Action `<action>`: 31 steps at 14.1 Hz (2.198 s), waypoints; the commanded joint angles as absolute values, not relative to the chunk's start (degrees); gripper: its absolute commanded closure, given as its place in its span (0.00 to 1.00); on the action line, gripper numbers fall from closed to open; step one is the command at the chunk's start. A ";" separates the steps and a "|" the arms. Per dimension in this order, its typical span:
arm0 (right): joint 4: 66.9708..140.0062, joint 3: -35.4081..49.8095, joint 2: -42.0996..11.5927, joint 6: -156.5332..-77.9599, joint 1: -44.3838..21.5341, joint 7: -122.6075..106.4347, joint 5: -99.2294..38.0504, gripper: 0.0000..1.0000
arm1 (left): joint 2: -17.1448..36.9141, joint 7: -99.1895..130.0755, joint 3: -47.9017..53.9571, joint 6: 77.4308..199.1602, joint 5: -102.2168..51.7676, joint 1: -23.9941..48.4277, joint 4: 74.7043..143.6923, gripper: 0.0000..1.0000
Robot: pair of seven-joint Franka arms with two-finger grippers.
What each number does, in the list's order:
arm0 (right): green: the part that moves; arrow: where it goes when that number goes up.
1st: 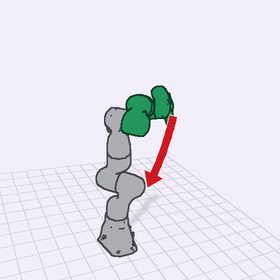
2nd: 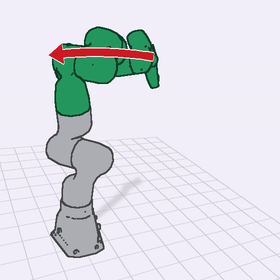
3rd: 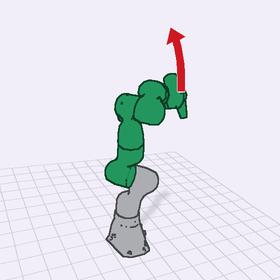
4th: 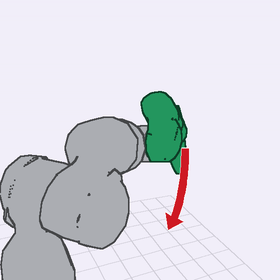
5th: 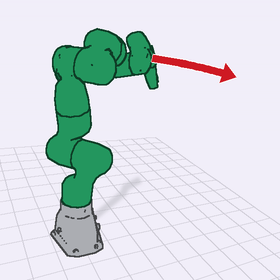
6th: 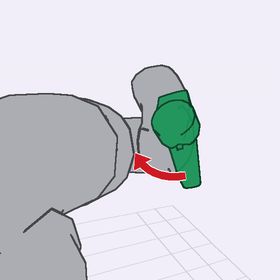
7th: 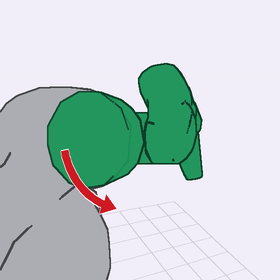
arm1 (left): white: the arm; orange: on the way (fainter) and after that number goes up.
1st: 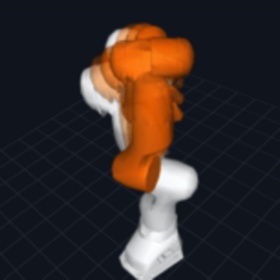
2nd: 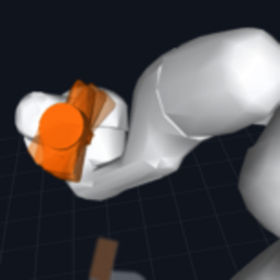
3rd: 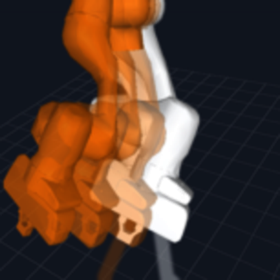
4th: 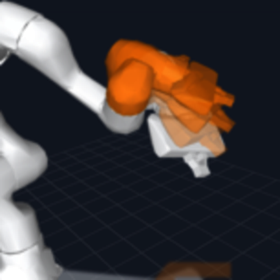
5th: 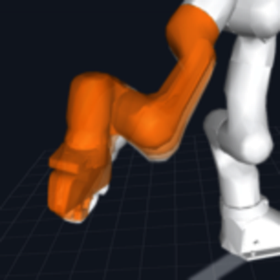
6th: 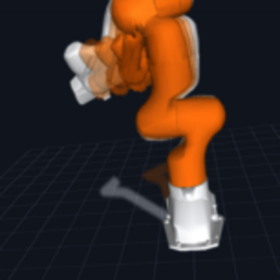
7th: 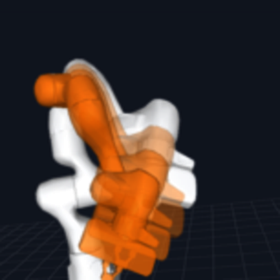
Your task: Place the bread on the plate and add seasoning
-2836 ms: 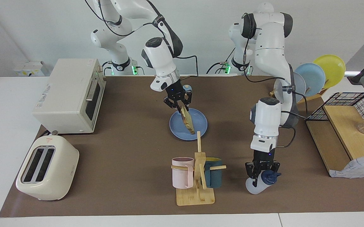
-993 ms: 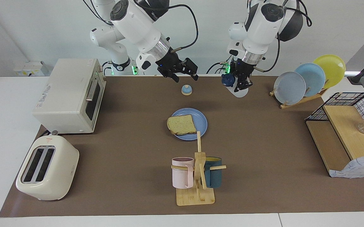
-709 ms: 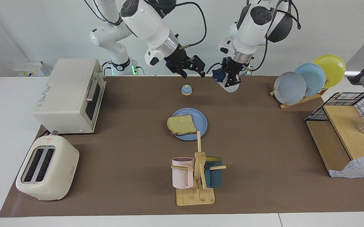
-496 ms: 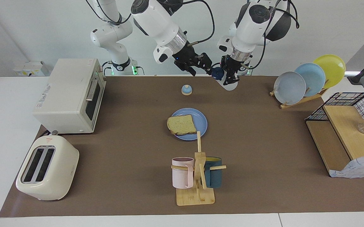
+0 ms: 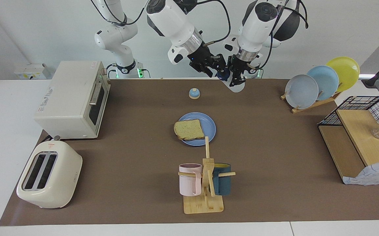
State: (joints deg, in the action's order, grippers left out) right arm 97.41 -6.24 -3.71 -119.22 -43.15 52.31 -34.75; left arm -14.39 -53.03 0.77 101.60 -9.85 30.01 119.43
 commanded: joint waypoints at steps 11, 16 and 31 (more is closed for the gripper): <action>95.89 -6.24 -3.69 -114.26 -43.24 57.30 -33.84 0.52 | -16.26 -53.17 -0.09 102.13 -11.43 30.85 121.11 1.00; 94.49 -6.24 -4.04 -112.51 -42.81 58.09 -34.01 0.59 | -16.17 -52.91 -0.18 102.48 -11.95 30.85 121.11 1.00; 94.40 -6.33 -4.39 -114.52 -42.46 60.63 -35.50 1.00 | -16.17 -52.38 -0.26 102.39 -11.95 30.85 121.11 1.00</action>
State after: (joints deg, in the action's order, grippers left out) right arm 95.43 -6.30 -3.76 -113.77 -43.16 57.72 -34.72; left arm -14.39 -52.81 0.58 101.71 -11.00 30.01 119.51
